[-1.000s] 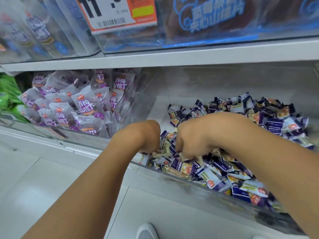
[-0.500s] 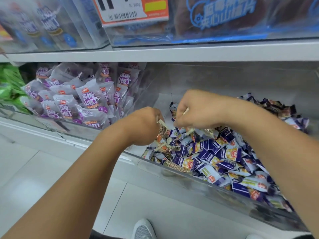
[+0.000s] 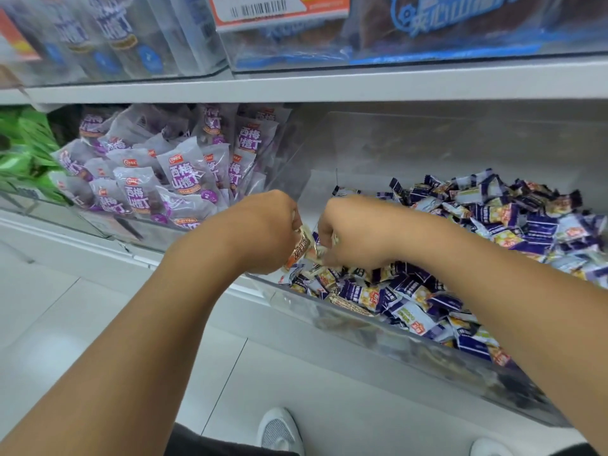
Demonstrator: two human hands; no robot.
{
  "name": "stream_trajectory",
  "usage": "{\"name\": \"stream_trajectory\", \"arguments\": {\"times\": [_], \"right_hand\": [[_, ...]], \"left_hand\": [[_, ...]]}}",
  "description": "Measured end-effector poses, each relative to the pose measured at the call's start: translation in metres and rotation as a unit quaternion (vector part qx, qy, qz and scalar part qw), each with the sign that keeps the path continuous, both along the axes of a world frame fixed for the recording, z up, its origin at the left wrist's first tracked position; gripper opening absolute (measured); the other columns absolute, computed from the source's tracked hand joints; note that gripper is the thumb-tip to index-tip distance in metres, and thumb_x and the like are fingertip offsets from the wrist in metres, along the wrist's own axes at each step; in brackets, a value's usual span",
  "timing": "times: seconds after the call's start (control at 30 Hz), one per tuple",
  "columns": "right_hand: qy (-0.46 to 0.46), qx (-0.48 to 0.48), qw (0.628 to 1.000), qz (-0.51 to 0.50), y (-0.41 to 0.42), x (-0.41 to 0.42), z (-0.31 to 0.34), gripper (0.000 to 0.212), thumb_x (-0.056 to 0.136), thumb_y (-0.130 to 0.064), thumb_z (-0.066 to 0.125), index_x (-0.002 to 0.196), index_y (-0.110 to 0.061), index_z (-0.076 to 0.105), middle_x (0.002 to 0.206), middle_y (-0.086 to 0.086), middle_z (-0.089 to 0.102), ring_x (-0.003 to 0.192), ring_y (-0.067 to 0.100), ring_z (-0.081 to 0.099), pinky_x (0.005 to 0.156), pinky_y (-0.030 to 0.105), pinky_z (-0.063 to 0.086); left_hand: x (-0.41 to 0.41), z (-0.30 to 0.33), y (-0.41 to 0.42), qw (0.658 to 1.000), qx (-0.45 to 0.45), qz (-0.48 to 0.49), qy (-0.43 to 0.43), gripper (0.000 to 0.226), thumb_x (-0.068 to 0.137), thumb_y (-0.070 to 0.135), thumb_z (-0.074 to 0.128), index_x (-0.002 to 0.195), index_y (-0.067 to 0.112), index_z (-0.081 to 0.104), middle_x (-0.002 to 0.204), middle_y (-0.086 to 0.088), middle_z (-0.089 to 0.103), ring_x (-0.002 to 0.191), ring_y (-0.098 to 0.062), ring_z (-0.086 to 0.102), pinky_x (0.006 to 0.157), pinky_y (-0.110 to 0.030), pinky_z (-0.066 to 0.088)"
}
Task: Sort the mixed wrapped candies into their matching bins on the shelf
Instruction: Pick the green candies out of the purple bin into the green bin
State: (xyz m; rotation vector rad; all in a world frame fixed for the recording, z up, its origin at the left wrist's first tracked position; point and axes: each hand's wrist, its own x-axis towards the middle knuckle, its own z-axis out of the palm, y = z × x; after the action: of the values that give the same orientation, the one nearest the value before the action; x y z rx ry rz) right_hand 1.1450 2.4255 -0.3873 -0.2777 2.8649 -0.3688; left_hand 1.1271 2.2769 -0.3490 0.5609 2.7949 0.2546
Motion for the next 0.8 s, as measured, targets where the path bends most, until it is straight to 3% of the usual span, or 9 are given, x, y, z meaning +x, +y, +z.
{"name": "stream_trajectory", "arguments": {"times": [0.1, 0.2, 0.3, 0.33, 0.4, 0.5, 0.6, 0.67, 0.8], "right_hand": [[0.045, -0.013, 0.999, -0.020, 0.018, 0.008, 0.020, 0.030, 0.085, -0.030, 0.071, 0.098, -0.003, 0.071, 0.089, 0.020, 0.070, 0.075, 0.037, 0.063, 0.055, 0.029, 0.037], [0.107, -0.022, 0.994, -0.025, 0.041, 0.037, 0.045, 0.015, 0.084, -0.032, 0.073, 0.080, -0.017, 0.072, 0.055, -0.003, 0.059, 0.053, 0.007, 0.057, 0.063, 0.033, 0.052], [0.140, -0.091, 0.984, -0.058, 0.064, 0.079, 0.067, 0.015, 0.084, -0.035, 0.075, 0.077, -0.022, 0.071, 0.050, -0.013, 0.055, 0.050, -0.007, 0.053, 0.057, 0.022, 0.043], [0.136, -0.130, 0.979, -0.079, 0.075, 0.097, 0.075, 0.015, 0.084, -0.033, 0.075, 0.077, -0.020, 0.072, 0.047, -0.013, 0.055, 0.042, -0.002, 0.049, 0.048, 0.014, 0.037], [0.130, -0.237, 0.954, -0.131, 0.090, 0.117, 0.078, 0.014, 0.083, -0.029, 0.078, 0.078, -0.016, 0.073, 0.044, -0.009, 0.051, 0.033, 0.006, 0.035, 0.038, 0.013, 0.027], [0.139, -0.325, 0.907, -0.229, 0.126, 0.152, 0.080, 0.015, 0.081, -0.029, 0.079, 0.077, -0.014, 0.075, 0.049, -0.001, 0.052, 0.043, 0.007, 0.033, 0.044, 0.017, 0.027], [0.099, -0.351, 0.882, -0.299, 0.168, 0.179, 0.076, 0.019, 0.076, -0.032, 0.080, 0.079, -0.014, 0.077, 0.081, 0.019, 0.069, 0.070, 0.020, 0.050, 0.071, 0.032, 0.037], [0.074, -0.371, 0.855, -0.355, 0.193, 0.195, 0.070, 0.028, 0.068, -0.037, 0.083, 0.081, -0.012, 0.078, 0.085, 0.016, 0.068, 0.077, 0.025, 0.051, 0.071, 0.041, 0.036], [0.055, -0.430, 0.786, -0.441, 0.230, 0.221, 0.053, 0.029, 0.064, -0.037, 0.083, 0.085, -0.017, 0.078, 0.096, 0.006, 0.070, 0.085, 0.027, 0.057, 0.070, 0.041, 0.042]], "left_hand": [[0.000, 0.003, -0.001, 1.000, 0.014, -0.006, 0.001, 0.010, 0.099, 0.018, 0.055, 0.100, 0.013, 0.064, 0.079, 0.000, 0.057, 0.067, -0.013, 0.052, 0.052, -0.023, 0.037], [0.002, 0.005, 0.002, 0.992, 0.122, -0.007, -0.020, 0.008, 0.098, 0.020, 0.056, 0.099, 0.016, 0.063, 0.083, -0.006, 0.065, 0.066, -0.019, 0.061, 0.055, -0.031, 0.054], [0.012, 0.005, 0.021, 0.957, 0.284, -0.011, -0.065, 0.003, 0.097, 0.023, 0.061, 0.096, 0.023, 0.064, 0.067, -0.001, 0.059, 0.050, -0.015, 0.052, 0.053, -0.032, 0.049], [0.019, 0.007, 0.034, 0.939, 0.332, -0.025, -0.080, 0.003, 0.096, 0.023, 0.062, 0.094, 0.023, 0.064, 0.063, -0.002, 0.054, 0.047, -0.014, 0.047, 0.056, -0.034, 0.047], [0.026, 0.008, 0.051, 0.912, 0.396, -0.035, -0.103, 0.006, 0.096, 0.021, 0.062, 0.091, 0.024, 0.063, 0.058, -0.002, 0.049, 0.043, -0.015, 0.043, 0.059, -0.038, 0.043], [0.048, 0.014, 0.088, 0.881, 0.450, -0.054, -0.134, 0.009, 0.096, 0.019, 0.063, 0.088, 0.024, 0.063, 0.053, 0.004, 0.048, 0.042, -0.014, 0.041, 0.056, -0.032, 0.041], [0.074, 0.021, 0.128, 0.862, 0.475, -0.086, -0.156, 0.004, 0.096, 0.018, 0.063, 0.092, 0.020, 0.063, 0.050, 0.009, 0.049, 0.041, -0.010, 0.041, 0.045, -0.024, 0.038], [0.088, 0.020, 0.156, 0.859, 0.475, -0.099, -0.164, 0.002, 0.095, 0.019, 0.064, 0.093, 0.019, 0.064, 0.049, 0.009, 0.051, 0.042, -0.009, 0.041, 0.043, -0.022, 0.039], [0.112, 0.014, 0.207, 0.868, 0.455, -0.119, -0.161, 0.003, 0.092, 0.020, 0.067, 0.095, 0.020, 0.065, 0.051, 0.003, 0.053, 0.039, -0.010, 0.046, 0.042, -0.023, 0.040]]}}
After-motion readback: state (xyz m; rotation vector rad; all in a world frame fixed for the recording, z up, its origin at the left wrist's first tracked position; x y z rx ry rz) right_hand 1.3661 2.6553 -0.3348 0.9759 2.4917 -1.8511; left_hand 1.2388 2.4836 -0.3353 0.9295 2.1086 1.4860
